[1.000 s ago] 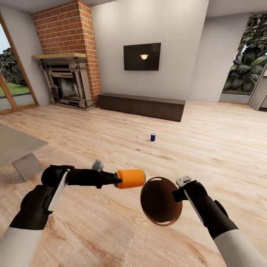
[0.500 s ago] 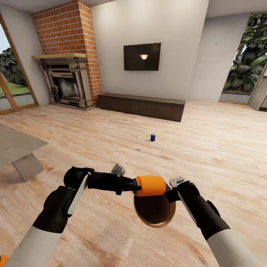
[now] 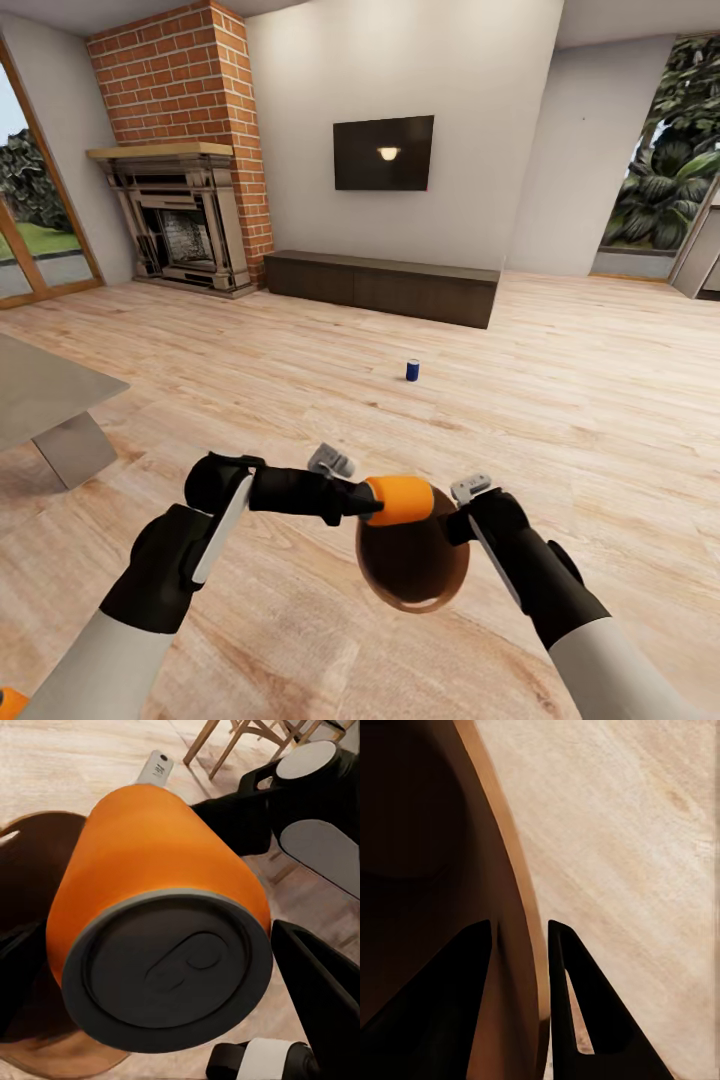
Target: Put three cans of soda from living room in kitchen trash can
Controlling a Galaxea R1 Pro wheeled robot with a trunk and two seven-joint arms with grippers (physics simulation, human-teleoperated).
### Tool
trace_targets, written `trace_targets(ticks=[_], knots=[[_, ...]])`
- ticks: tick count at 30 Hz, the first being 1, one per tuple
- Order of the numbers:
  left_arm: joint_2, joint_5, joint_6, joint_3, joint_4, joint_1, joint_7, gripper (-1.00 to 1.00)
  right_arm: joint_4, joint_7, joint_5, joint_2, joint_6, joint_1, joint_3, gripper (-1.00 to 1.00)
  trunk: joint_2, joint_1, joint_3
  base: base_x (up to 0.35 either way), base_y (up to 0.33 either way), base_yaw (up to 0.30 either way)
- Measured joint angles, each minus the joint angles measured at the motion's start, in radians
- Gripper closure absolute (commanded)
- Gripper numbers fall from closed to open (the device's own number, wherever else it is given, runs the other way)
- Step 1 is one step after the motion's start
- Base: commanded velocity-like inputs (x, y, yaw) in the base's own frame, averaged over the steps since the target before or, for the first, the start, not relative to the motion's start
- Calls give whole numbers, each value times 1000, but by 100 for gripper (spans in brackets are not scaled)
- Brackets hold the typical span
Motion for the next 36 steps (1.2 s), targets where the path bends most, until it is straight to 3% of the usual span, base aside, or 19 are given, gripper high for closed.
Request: trace_targets(ticks=[1, 3, 13, 23, 36], knots=[[1, -3, -2, -6, -1, 1, 51, 100, 1, -1, 1, 1, 0, 0, 3, 100, 0, 0, 0, 0, 0, 0], [1, 6, 2, -18, -1, 1, 76, 100, 1, 0, -7, 1, 0, 0, 4, 100, 0, 0, 0, 0, 0, 0], [1, 6, 2, -55, -2, 1, 146, 100, 1, -1, -8, 1, 0, -1, 5, 100, 0, 0, 0, 0, 0, 0], [-2, 5, 2, -124, 1, 1, 175, 100, 6, -1, -6, 1, 0, -4, 5, 100, 0, 0, 0, 0, 0, 0], [-3, 4, 1, -144, 50, 1, 234, 100, 6, -1, -4, 8, 0, -14, 4, 100, 0, 0, 0, 0, 0, 0]])
